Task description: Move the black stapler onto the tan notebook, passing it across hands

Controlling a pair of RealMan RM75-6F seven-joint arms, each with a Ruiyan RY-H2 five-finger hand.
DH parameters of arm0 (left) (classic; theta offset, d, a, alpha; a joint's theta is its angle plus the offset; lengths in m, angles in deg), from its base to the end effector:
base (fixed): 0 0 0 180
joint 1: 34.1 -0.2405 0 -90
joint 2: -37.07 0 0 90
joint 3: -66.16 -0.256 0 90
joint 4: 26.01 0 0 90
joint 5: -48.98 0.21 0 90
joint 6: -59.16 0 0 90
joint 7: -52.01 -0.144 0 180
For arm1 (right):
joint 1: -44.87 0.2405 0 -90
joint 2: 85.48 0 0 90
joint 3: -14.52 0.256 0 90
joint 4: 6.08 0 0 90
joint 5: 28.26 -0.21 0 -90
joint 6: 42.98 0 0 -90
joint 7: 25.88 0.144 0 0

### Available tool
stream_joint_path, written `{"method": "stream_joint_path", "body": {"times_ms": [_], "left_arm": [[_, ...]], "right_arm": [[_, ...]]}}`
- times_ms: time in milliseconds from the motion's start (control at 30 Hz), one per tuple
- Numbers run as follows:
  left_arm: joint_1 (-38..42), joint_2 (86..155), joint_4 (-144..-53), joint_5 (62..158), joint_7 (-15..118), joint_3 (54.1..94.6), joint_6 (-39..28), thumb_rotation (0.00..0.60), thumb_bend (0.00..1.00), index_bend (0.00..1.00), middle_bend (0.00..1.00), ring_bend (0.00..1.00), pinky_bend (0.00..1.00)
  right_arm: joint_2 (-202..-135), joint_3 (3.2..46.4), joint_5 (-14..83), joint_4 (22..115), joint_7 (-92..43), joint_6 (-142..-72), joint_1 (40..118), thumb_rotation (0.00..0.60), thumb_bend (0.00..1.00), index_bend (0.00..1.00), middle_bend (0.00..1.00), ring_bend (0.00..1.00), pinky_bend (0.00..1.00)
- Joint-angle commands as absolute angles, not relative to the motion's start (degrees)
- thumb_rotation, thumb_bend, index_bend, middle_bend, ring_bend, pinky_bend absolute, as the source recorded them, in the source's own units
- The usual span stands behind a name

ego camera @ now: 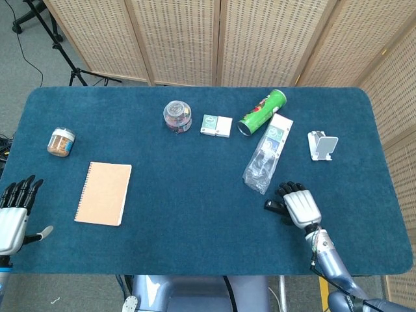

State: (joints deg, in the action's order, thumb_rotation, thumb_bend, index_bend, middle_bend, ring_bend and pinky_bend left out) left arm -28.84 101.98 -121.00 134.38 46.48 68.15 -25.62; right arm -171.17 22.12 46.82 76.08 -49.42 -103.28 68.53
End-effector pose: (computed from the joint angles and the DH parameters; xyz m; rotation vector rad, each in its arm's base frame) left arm -0.3020 0.1790 0.1481 -1.4101 -0.8911 -0.8676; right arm -0.2530 -0.2813 0.0098 1.7658 -0.8603 0.7081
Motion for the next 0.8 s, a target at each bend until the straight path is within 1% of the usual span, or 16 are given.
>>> {"method": "stream_joint_path", "body": {"times_ms": [33,67,100,167,267,400,567,667,800], "left_arm": [[-28.8,101.9,-121.0,134.5,46.7,68.1,-25.5,0.600,0.00,0.00,0.00,0.00,0.00],[-28.8,101.9,-121.1,134.4,46.6,68.1,-25.4,0.600,0.00,0.00,0.00,0.00,0.00],[-28.8,101.9,-121.1,134.4,46.5,68.1,-25.4,0.600,0.00,0.00,0.00,0.00,0.00],[-28.8,102.0,-121.1,134.4,46.4,68.1,-25.3,0.600,0.00,0.00,0.00,0.00,0.00],[-28.7,102.0,-121.2,134.3,46.3,68.0,-25.2,0.600,0.00,0.00,0.00,0.00,0.00],[-28.6,102.1,-121.3,134.2,46.0,68.0,-24.9,0.600,0.00,0.00,0.00,0.00,0.00],[-28.5,102.0,-121.4,134.2,46.0,67.9,-24.7,0.600,0.00,0.00,0.00,0.00,0.00],[-28.5,101.9,-121.5,134.1,46.4,67.9,-24.5,0.600,0.00,0.00,0.00,0.00,0.00],[-28.4,101.5,-121.5,134.0,47.1,68.0,-24.3,0.600,0.00,0.00,0.00,0.00,0.00]], "right_arm": [[-172.2,21.9,46.3,74.4,-49.3,-103.3,68.8,0.600,0.36,0.41,0.41,0.39,0.31],[-172.5,21.7,46.5,73.6,-48.8,-103.5,68.9,0.600,0.41,0.45,0.45,0.43,0.34],[-172.9,21.6,47.0,72.8,-48.1,-103.9,68.9,0.600,0.45,0.48,0.48,0.46,0.36],[-173.2,21.3,48.0,72.1,-46.8,-104.7,68.9,0.600,0.57,0.54,0.54,0.51,0.39],[-172.8,20.9,49.7,72.5,-45.0,-105.8,68.9,0.600,0.65,0.57,0.57,0.54,0.41],[-171.7,20.9,53.4,74.8,-42.9,-107.8,69.9,0.600,0.67,0.58,0.58,0.55,0.41],[-171.9,22.7,53.7,78.3,-44.8,-106.5,72.7,0.600,0.67,0.58,0.58,0.55,0.41],[-174.1,24.8,52.2,80.5,-49.1,-103.8,76.1,0.600,0.67,0.58,0.58,0.55,0.41],[-179.2,27.8,48.3,80.1,-54.4,-100.5,80.7,0.600,0.68,0.58,0.58,0.55,0.41]]}}
